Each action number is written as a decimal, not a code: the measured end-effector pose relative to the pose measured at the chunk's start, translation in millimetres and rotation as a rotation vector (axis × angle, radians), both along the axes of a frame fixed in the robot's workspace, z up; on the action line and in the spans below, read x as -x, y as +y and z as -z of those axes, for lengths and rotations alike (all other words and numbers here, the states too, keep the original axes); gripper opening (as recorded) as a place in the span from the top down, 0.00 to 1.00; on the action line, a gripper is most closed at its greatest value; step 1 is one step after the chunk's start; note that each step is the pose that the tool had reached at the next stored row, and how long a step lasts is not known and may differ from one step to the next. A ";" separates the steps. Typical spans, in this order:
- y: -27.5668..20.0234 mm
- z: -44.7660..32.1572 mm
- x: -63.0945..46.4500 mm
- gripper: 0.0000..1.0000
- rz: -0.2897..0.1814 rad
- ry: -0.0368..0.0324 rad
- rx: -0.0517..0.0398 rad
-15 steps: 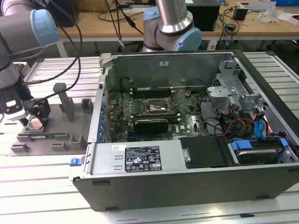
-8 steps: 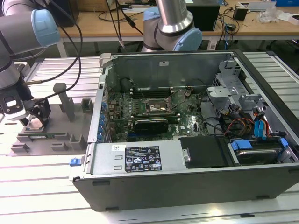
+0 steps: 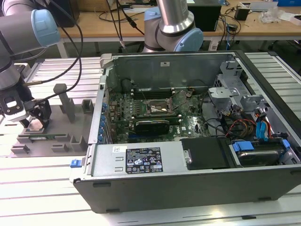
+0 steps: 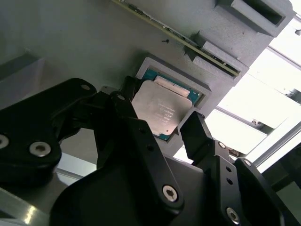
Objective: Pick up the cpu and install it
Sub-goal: 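Pick up the cpu and move it towards the insertion slot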
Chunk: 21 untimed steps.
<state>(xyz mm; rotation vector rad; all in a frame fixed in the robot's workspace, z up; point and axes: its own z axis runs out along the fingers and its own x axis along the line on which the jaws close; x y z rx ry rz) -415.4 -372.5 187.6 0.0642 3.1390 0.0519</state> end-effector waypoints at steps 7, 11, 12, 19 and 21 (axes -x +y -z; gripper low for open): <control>0.0 0.0 0.0 0.42 0.000 -0.0001 0.0000; 0.0 0.0 0.0 0.45 0.000 -0.0002 0.0000; 0.0 0.0 0.0 0.45 0.000 -0.0002 0.0001; 0.0 -19.5 0.0 0.45 0.000 -0.0004 -0.0003; 0.0 -25.2 0.0 0.45 0.000 -0.0004 -0.0003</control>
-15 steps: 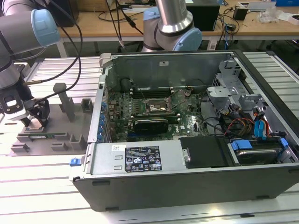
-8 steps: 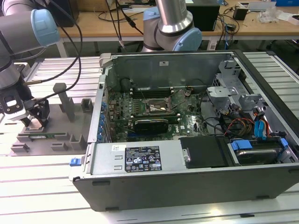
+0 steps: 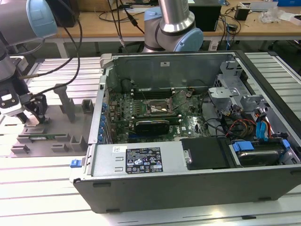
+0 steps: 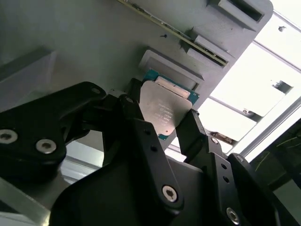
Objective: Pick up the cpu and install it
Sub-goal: 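Pick up the cpu and move it towards the insertion slot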
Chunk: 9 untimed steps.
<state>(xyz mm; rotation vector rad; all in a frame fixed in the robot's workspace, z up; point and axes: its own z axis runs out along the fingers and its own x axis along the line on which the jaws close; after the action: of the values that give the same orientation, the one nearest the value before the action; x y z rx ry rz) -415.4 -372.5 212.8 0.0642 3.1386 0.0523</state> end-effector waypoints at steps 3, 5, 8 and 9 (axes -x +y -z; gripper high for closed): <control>0.0 -7.8 0.0 0.45 0.000 -0.0003 0.0000; 0.0 -11.8 0.0 0.45 0.000 -0.0004 -0.0001; 0.0 -21.8 -0.1 0.45 0.000 -0.0005 -0.0001; 0.1 -24.6 0.0 0.45 0.000 -0.0007 0.0000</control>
<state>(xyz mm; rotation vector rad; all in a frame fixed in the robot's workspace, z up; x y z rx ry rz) -415.4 -372.4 237.3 0.0641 3.1380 0.0524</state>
